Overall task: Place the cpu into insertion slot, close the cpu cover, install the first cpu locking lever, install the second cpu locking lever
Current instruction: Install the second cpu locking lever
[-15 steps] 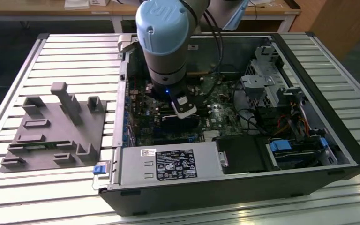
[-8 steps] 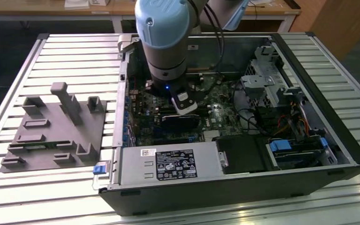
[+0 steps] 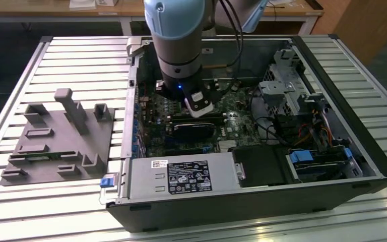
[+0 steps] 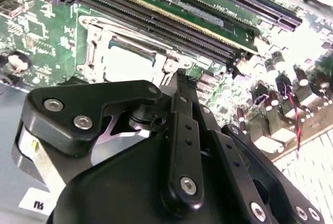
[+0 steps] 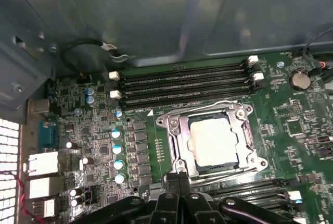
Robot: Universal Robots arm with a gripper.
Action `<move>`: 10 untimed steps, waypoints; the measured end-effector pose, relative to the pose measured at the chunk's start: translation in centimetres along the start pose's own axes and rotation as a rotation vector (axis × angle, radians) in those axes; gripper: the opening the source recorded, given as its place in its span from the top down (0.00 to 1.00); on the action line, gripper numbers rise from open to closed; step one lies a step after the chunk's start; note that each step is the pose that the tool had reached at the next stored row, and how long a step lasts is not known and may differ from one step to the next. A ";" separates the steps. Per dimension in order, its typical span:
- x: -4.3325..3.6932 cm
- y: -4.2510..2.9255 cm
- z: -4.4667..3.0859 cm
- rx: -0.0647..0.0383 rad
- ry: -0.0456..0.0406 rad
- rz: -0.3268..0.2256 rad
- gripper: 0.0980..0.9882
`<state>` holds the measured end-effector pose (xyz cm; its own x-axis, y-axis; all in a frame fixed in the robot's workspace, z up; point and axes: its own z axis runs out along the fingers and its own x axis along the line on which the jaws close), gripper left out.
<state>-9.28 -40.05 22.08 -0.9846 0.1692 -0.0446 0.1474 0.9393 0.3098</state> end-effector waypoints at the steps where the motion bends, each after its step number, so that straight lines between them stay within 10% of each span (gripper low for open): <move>1: 0.00 0.01 -0.04 0.011 -0.0015 -0.001 0.99; 5: -0.01 0.06 -0.03 0.081 -0.0124 -0.006 0.99; 10: -0.73 0.23 0.07 0.101 -0.0164 -0.004 0.99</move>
<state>-8.52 -39.94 22.12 -0.9837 0.1693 -0.0615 0.1528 0.9652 0.2123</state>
